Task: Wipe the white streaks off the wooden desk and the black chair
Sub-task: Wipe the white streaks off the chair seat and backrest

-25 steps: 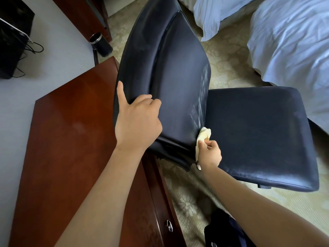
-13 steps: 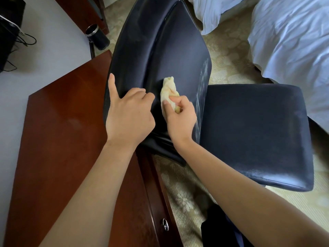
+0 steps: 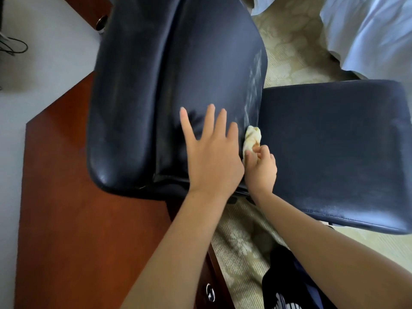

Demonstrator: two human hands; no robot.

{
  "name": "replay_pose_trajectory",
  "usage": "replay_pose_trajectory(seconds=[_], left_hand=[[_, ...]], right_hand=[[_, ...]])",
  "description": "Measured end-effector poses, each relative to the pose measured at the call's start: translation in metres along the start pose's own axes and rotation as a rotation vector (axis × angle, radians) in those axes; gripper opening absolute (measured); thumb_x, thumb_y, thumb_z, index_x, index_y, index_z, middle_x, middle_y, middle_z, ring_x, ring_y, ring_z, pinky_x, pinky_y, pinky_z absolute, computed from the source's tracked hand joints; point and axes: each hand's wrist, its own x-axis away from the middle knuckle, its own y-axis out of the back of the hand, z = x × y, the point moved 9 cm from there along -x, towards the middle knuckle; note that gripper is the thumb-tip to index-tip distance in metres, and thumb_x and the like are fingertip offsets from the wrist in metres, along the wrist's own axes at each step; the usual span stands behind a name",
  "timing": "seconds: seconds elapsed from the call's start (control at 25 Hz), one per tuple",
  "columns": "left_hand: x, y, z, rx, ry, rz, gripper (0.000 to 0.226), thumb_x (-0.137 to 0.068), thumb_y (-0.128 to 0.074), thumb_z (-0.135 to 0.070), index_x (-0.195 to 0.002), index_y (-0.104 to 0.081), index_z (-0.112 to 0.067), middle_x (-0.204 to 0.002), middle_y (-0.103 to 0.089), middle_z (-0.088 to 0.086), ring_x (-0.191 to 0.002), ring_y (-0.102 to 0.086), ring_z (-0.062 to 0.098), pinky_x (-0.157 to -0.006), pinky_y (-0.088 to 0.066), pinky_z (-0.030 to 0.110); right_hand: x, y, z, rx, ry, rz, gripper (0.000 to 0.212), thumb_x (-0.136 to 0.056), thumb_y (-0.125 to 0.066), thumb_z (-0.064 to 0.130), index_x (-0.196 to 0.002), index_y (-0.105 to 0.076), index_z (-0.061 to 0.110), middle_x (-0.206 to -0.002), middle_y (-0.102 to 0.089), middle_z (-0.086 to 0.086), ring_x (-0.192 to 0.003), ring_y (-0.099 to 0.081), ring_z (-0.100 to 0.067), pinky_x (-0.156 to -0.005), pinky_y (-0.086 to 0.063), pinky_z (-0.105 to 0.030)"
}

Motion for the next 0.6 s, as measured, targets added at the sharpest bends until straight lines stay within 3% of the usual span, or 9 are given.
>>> replay_pose_trajectory(seconds=[0.08, 0.16, 0.32, 0.44, 0.6], left_hand=[[0.000, -0.024, -0.009, -0.044, 0.015, 0.051, 0.054, -0.078, -0.029, -0.018, -0.120, -0.062, -0.010, -0.140, -0.050, 0.012, -0.140, -0.031, 0.031, -0.111, 0.000, 0.063], [0.005, -0.043, -0.015, -0.124, -0.027, 0.095, 0.051, -0.080, -0.042, -0.018, -0.129, -0.057, -0.011, -0.147, -0.042, 0.012, -0.143, -0.024, 0.032, -0.112, 0.003, 0.059], [0.000, -0.050, -0.014, -0.165, -0.041, 0.055, 0.047, -0.082, -0.046, -0.015, -0.127, -0.059, -0.012, -0.147, -0.043, 0.010, -0.142, -0.025, 0.032, -0.113, 0.001, 0.055], [0.000, -0.053, -0.012, -0.157, -0.025, 0.029, 0.046, -0.085, -0.037, -0.013, -0.125, -0.060, -0.010, -0.144, -0.046, 0.010, -0.142, -0.028, 0.032, -0.113, -0.002, 0.054], [0.000, -0.050, -0.009, -0.065, 0.015, -0.040, 0.041, -0.092, -0.035, -0.014, -0.125, -0.059, -0.007, -0.137, -0.054, 0.010, -0.139, -0.035, 0.029, -0.114, -0.007, 0.048]], right_hand=[[-0.011, -0.002, -0.028, 0.026, -0.118, 0.020, 0.019, -0.094, -0.047, 0.031, -0.103, -0.051, 0.014, -0.108, -0.053, -0.008, -0.083, -0.045, -0.021, -0.071, -0.033, -0.032], [-0.016, -0.005, -0.052, 0.045, -0.225, 0.040, 0.021, -0.094, -0.046, 0.031, -0.104, -0.052, 0.014, -0.111, -0.055, -0.008, -0.082, -0.046, -0.021, -0.070, -0.032, -0.031], [-0.021, -0.008, -0.058, -0.053, -0.297, -0.001, 0.016, -0.090, -0.049, 0.033, -0.096, -0.054, 0.020, -0.104, -0.061, -0.004, -0.086, -0.053, -0.020, -0.069, -0.035, -0.030], [-0.016, -0.008, -0.031, -0.180, -0.192, -0.032, 0.015, -0.087, -0.054, 0.037, -0.090, -0.057, 0.022, -0.095, -0.063, 0.003, -0.088, -0.058, -0.016, -0.073, -0.042, -0.031], [-0.008, -0.005, 0.050, -0.343, 0.157, -0.029, 0.010, -0.086, -0.063, 0.028, -0.083, -0.057, 0.021, -0.089, -0.062, 0.002, -0.079, -0.054, -0.008, -0.071, -0.043, -0.021]])
